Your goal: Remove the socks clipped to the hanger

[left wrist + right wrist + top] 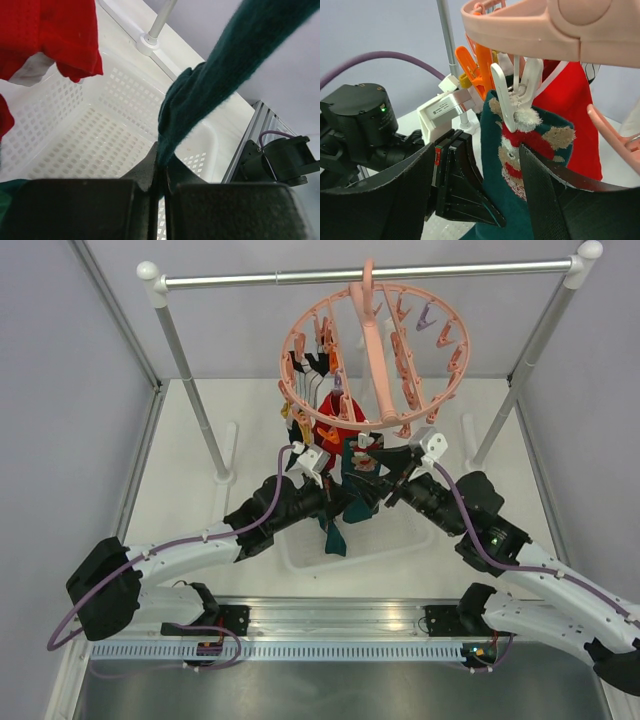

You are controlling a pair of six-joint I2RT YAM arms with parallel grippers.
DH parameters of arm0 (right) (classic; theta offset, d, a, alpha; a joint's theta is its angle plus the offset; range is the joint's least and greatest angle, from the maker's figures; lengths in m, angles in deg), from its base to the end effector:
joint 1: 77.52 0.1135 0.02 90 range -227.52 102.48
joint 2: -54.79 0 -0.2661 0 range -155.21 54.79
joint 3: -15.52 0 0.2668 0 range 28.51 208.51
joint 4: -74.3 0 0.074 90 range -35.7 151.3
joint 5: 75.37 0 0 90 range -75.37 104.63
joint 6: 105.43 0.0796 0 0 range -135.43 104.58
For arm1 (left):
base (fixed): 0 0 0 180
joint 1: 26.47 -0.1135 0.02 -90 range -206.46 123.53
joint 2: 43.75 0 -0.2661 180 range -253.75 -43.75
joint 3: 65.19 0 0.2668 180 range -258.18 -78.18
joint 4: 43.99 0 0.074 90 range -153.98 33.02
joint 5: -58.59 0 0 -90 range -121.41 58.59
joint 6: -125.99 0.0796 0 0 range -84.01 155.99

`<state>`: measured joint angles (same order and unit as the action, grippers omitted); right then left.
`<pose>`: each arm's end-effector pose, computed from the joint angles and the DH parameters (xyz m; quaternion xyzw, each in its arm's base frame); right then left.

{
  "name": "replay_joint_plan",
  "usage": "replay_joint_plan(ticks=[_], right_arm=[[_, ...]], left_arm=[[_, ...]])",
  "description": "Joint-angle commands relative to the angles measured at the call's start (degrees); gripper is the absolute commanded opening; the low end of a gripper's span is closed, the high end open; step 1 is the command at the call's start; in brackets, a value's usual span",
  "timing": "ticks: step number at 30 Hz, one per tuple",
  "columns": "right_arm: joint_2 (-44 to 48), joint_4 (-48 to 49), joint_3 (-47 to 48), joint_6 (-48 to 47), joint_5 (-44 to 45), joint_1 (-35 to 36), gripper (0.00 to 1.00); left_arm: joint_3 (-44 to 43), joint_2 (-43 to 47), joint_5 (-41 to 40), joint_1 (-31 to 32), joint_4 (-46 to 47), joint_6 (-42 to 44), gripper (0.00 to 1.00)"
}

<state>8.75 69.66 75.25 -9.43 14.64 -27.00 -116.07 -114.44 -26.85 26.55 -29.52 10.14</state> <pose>0.1565 0.1900 0.3923 -0.2458 0.6008 0.3601 0.6700 0.1969 -0.2720 0.2599 0.1996 0.7117 -0.4501 0.5010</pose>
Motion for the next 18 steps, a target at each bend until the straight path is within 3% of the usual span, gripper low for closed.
replay_joint_plan(ticks=[1, 18], right_arm=[[-0.63, 4.2, 2.74, -1.6, 1.03, 0.28, 0.73], [-2.3, 7.46, 5.55, -7.84, 5.61, 0.19, 0.78]], left_arm=[[-2.54, -0.23, -0.52, 0.51, -1.36, 2.29, 0.02], [-3.24, -0.23, 0.63, 1.48, -2.59, 1.94, 0.02]])
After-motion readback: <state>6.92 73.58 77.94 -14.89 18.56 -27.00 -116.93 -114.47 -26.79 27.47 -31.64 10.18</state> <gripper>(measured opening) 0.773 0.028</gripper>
